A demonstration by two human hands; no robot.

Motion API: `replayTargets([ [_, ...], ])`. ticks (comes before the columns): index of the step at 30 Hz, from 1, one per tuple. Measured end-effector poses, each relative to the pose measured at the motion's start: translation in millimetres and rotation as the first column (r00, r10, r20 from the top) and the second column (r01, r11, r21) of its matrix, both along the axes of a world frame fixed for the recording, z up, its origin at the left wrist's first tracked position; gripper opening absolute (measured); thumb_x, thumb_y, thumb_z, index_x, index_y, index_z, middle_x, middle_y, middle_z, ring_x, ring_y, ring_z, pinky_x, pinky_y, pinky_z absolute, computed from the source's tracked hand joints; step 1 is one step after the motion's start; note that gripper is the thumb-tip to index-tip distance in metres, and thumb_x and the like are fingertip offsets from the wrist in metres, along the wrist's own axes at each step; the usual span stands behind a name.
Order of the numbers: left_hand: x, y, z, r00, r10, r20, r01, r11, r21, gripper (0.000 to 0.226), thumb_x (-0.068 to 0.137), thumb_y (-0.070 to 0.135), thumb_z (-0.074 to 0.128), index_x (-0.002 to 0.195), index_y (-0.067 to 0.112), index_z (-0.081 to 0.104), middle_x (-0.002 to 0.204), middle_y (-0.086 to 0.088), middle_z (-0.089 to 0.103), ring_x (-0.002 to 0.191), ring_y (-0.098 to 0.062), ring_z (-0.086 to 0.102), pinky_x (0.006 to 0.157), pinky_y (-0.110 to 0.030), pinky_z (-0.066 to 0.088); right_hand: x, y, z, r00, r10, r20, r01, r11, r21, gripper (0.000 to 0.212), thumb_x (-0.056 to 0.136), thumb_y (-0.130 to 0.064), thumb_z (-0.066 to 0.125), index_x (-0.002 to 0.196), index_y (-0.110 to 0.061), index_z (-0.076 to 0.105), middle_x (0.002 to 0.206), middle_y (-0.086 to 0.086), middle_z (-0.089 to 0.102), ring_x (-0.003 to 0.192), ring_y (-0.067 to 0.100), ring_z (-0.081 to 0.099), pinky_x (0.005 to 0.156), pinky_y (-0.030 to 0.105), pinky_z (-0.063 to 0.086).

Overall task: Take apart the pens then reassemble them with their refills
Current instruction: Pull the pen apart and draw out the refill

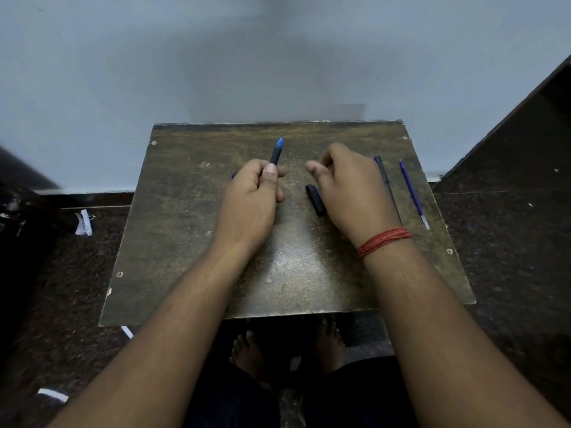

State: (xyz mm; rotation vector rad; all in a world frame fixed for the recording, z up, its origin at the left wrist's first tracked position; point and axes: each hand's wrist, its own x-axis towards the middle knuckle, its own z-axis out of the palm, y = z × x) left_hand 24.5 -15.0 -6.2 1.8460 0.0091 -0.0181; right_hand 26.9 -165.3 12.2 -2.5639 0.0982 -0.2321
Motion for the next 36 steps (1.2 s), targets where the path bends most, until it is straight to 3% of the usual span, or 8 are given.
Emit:
replayTargets([
  [3,-3,-2,2,0.994,-0.068,0.086,0.055,0.988,0.143,0.024,0.104,0.025,0.043,0.103,0.021,0.067,0.077,0.008,0.062,0.059,0.002,0.049,0.054,-0.010,0.036,1,1,5,0.997,-0.042,0.068,0.017,0.942,0.335,0.028,0.098,-0.044,0.056,0.088,-0.018,0.060,0.074,-0.002,0.064,0.067,0.010,0.057,0.058,0.026,0.042],
  [8,-1,-3,-2,0.938,-0.217,0.272,0.102,0.920,0.379,0.017,0.099,0.021,0.053,0.102,0.018,0.070,0.079,0.007,0.064,0.070,0.000,0.054,0.059,-0.010,0.034,2,-5,7,0.997,0.061,-0.039,-0.019,0.745,0.667,0.024,0.095,-0.033,0.066,0.081,-0.014,0.062,0.063,0.001,0.064,0.048,0.010,0.051,0.048,0.026,0.041],
  [16,-4,-3,4,0.918,-0.266,0.295,0.123,0.896,0.426,0.017,0.100,0.021,0.054,0.099,0.017,0.071,0.071,0.010,0.064,0.061,0.007,0.055,0.054,-0.006,0.034,0,-19,12,0.974,0.227,0.009,-0.191,0.795,0.576,0.014,0.095,-0.018,0.067,0.082,-0.018,0.062,0.063,-0.004,0.064,0.054,0.006,0.056,0.050,0.018,0.042],
  [21,-5,-3,6,0.950,-0.252,0.186,0.170,0.913,0.372,0.029,0.103,0.027,0.048,0.089,0.014,0.069,0.064,0.006,0.063,0.048,0.000,0.050,0.048,-0.015,0.034,0,-20,12,0.959,0.279,0.057,-0.273,0.844,0.461,0.012,0.093,-0.012,0.064,0.085,-0.020,0.061,0.080,-0.001,0.064,0.076,0.017,0.061,0.073,0.041,0.053],
  [25,-3,-2,4,0.953,-0.250,0.169,0.177,0.916,0.360,0.029,0.103,0.030,0.046,0.090,0.018,0.069,0.063,0.007,0.062,0.048,-0.001,0.049,0.049,-0.017,0.034,-1,-23,12,0.936,0.347,0.063,-0.325,0.779,0.536,0.011,0.091,-0.012,0.063,0.099,-0.019,0.063,0.093,0.001,0.064,0.089,0.024,0.063,0.084,0.046,0.054],
  [31,-1,-2,-4,0.958,-0.239,0.156,0.156,0.897,0.412,0.032,0.103,0.036,0.044,0.089,0.018,0.067,0.066,0.006,0.063,0.053,-0.003,0.052,0.054,-0.028,0.042,3,-17,3,0.984,0.167,-0.054,-0.130,0.902,0.412,0.026,0.092,-0.043,0.065,0.087,-0.018,0.062,0.067,-0.001,0.055,0.056,0.008,0.047,0.056,0.029,0.041],
  [34,-1,-1,-4,0.960,-0.231,0.155,0.154,0.906,0.395,0.030,0.103,0.033,0.045,0.090,0.017,0.067,0.065,0.007,0.062,0.051,-0.002,0.050,0.050,-0.021,0.036,2,-18,3,0.963,0.267,-0.014,-0.216,0.807,0.549,0.003,0.091,-0.021,0.066,0.090,-0.022,0.063,0.082,0.016,0.063,0.068,0.017,0.056,0.064,0.046,0.050],
  [36,0,1,-2,0.965,-0.211,0.157,0.142,0.920,0.364,0.027,0.103,0.030,0.046,0.091,0.018,0.067,0.064,0.007,0.061,0.049,-0.001,0.049,0.046,-0.015,0.033,0,-20,6,0.942,0.335,0.018,-0.269,0.721,0.638,0.019,0.089,-0.004,0.063,0.104,-0.016,0.063,0.103,0.018,0.066,0.084,0.020,0.061,0.080,0.050,0.054],
])
